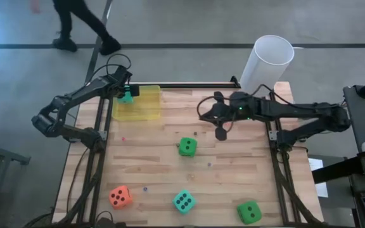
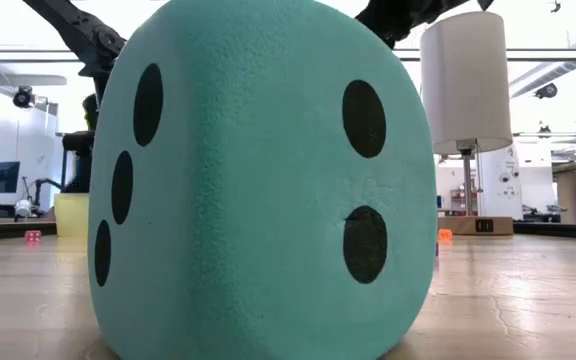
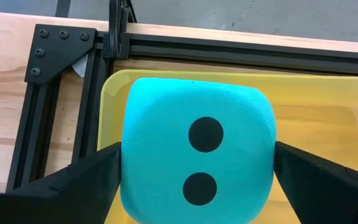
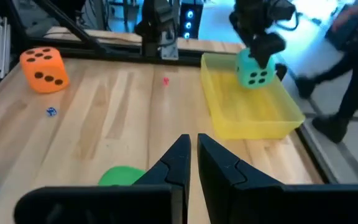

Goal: Pick & Place Dice
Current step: Put the top blue large die into the yellow container

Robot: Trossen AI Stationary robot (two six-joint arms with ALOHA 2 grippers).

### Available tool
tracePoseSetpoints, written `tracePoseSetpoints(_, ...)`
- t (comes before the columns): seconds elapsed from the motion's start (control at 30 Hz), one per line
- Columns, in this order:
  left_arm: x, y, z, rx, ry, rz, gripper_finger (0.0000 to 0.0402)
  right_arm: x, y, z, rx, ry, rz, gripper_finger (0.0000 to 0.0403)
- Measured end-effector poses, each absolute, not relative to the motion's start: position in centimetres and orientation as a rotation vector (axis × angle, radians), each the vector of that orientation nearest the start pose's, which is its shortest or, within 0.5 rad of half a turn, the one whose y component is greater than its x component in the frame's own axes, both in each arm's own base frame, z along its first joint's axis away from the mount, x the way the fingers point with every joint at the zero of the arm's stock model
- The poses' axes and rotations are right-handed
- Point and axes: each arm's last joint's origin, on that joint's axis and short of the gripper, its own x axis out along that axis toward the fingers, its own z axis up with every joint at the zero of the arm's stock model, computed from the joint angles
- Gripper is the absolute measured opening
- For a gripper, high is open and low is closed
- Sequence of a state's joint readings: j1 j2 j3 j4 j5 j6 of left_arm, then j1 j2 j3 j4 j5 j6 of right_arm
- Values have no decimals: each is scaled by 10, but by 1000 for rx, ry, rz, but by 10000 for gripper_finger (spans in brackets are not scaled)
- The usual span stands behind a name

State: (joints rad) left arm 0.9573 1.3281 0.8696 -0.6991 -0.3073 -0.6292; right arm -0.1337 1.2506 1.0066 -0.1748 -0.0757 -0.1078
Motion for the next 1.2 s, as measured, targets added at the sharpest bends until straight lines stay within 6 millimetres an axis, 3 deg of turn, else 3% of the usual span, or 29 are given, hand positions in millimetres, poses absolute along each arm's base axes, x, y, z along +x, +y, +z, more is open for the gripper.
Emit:
tracePoseSetpoints(0.47,132,202,218,-872,793,1470,398,300,-38,318,-64,429,-30,28)
tracePoseSetpoints(1.2,132,202,218,-875,784,1475,398,302,-38,314,-40,401,-38,28)
